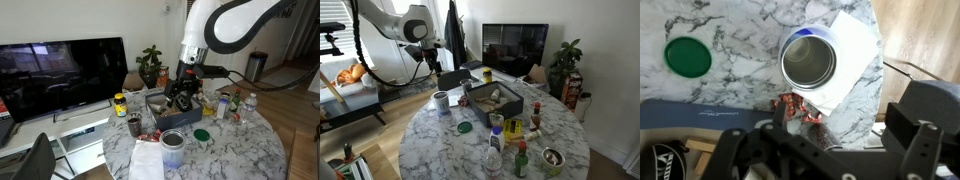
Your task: Remove both cups in the shoe box at the same time and place them on the table then pick up the gray cup and stack it into the clear cup
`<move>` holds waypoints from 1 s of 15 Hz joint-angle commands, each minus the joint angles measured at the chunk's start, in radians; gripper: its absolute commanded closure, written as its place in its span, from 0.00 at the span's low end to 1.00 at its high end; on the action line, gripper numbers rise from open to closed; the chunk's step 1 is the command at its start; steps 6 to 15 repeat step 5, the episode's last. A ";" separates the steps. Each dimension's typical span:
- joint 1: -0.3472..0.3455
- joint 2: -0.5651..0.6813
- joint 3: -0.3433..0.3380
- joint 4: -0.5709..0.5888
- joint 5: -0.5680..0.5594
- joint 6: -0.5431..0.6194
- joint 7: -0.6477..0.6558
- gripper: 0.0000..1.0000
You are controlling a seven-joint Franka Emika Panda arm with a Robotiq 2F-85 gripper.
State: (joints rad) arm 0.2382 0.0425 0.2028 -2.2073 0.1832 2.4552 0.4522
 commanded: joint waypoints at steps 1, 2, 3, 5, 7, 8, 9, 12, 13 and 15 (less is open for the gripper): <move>-0.004 -0.003 0.004 0.003 0.000 -0.003 -0.001 0.00; -0.005 0.000 0.003 0.004 0.000 -0.003 -0.001 0.00; -0.005 0.005 0.002 0.005 0.000 -0.002 -0.001 0.00; -0.005 0.011 0.002 0.005 0.000 -0.002 -0.001 0.00; -0.005 0.011 0.002 0.005 0.000 -0.002 -0.001 0.00; -0.005 0.011 0.002 0.005 0.000 -0.002 -0.001 0.00; -0.005 0.011 0.002 0.005 0.000 -0.002 -0.001 0.00; -0.005 0.011 0.002 0.005 0.000 -0.002 -0.001 0.00; -0.005 0.011 0.002 0.005 0.000 -0.002 -0.001 0.00; -0.005 0.011 0.002 0.005 0.000 -0.002 -0.001 0.00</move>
